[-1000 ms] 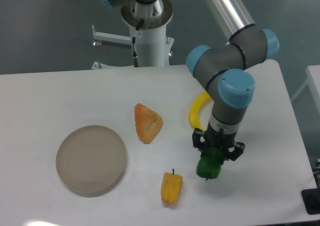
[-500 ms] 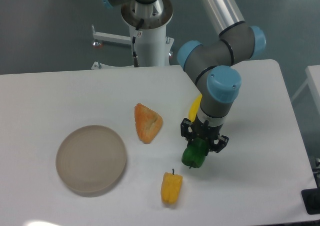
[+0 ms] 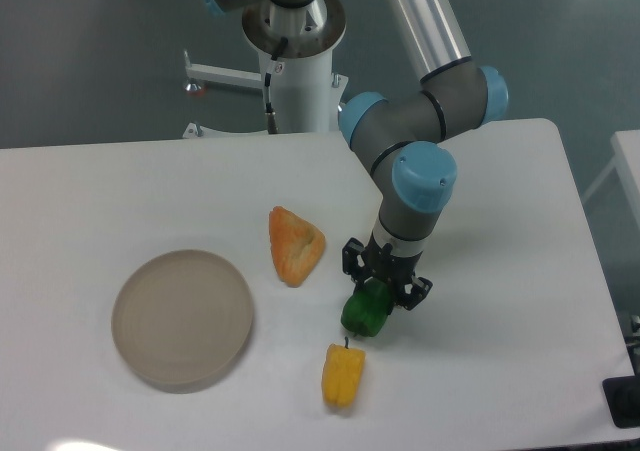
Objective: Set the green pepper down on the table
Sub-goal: 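Lower the green pepper onto the table and open the gripper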
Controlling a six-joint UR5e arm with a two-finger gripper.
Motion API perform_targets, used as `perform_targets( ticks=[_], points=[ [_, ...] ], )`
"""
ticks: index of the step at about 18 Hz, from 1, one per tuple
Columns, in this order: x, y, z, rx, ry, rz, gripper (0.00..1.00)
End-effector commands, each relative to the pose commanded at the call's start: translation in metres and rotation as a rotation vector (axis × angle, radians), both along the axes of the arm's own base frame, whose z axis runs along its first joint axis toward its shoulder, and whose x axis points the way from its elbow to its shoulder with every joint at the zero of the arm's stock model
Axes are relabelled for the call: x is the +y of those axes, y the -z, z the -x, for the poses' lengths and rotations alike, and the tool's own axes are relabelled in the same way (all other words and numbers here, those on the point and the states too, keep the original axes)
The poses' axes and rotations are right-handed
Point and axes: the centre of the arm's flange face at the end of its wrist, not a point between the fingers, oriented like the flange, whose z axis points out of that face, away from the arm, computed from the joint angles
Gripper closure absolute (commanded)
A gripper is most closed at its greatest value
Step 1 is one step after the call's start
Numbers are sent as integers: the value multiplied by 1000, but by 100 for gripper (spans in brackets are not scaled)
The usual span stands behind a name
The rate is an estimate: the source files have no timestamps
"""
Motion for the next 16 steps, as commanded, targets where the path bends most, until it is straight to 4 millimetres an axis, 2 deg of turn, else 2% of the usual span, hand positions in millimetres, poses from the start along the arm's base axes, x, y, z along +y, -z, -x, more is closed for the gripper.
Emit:
perform_targets(
  ticks=[12,14,16],
  points=[
    [-2,7,0,-7,-2,8,70],
    [-2,7,0,-9,-1,8,68],
    [-2,9,1,-11,-3,11,61]
  ],
)
